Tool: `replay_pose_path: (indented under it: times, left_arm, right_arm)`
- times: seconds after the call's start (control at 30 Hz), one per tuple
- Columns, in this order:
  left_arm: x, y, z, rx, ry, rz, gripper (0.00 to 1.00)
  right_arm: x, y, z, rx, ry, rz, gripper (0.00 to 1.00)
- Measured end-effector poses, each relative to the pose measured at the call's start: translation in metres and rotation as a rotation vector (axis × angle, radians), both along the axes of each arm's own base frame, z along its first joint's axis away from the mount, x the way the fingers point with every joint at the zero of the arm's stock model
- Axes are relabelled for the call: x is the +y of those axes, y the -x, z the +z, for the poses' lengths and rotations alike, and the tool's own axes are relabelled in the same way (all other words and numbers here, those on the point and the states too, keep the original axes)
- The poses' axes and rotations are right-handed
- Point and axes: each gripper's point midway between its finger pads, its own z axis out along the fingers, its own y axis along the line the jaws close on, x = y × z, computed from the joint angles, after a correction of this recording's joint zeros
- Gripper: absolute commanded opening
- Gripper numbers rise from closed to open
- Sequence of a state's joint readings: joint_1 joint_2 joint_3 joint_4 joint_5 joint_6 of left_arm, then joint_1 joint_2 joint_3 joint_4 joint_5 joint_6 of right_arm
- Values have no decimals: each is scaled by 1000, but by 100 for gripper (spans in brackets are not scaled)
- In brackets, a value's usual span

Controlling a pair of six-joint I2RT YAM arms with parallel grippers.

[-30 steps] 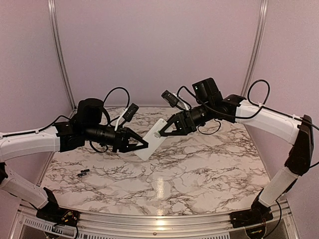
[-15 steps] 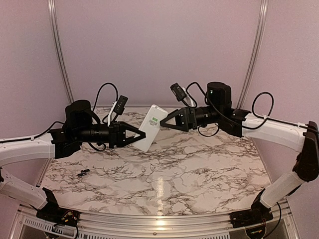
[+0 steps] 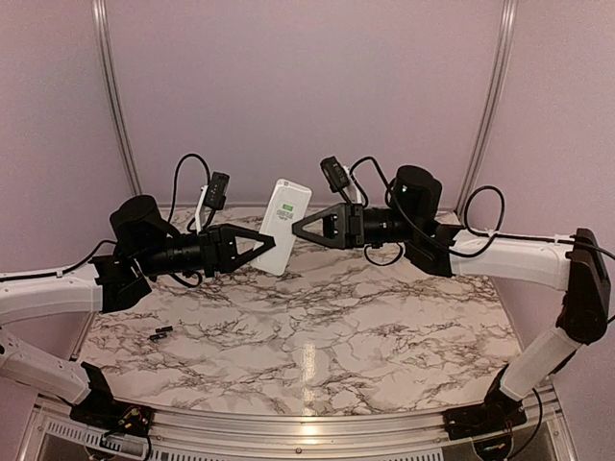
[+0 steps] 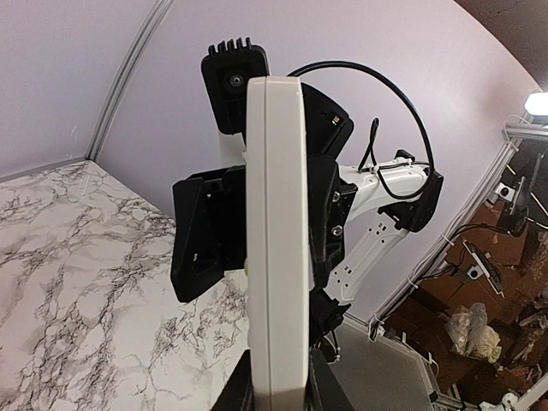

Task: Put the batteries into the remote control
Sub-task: Pass from the left arm to the right

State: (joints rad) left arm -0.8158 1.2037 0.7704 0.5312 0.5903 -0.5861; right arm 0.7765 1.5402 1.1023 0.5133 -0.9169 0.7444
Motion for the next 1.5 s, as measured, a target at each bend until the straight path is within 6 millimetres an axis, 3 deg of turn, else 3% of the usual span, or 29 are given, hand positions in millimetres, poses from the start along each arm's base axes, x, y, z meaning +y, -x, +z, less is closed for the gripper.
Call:
replay_pose_path:
  times: [0.47,0.6,0.73,0.83,0.87,0.97,1.07,1.3,1.5]
  left_arm:
    - [-2,-7,-5,30,12,21,0]
    - [-4,-9,-7,36,13,21,0]
    - [-4,-9,-8,41,13,24,0]
    - [-4,-12,-9,49,13,37,8]
    - [-3,-12,-9,60,14,38,18]
    - [-3,-14,-10,64,11,48,49]
    - [-1,-16,-16,56,-18,68,64]
    - [4,-20,-26,81,-71,110,63]
    - [-1,-25,-47,147,-111,106,61]
  right_arm:
    - [12,-8,-3,59,-29,-4,49]
    - [14,-11,0,56,-40,-10,41]
    - [15,-12,6,49,-50,-11,23]
    - [16,-12,10,43,-58,-8,7]
    - [16,-12,11,30,-61,-11,2]
    - [16,-13,10,12,-59,-10,0]
    - [17,-13,8,24,-48,-11,0]
    - [18,-20,-2,46,-13,-45,0]
    - [18,-28,-7,46,9,-94,0]
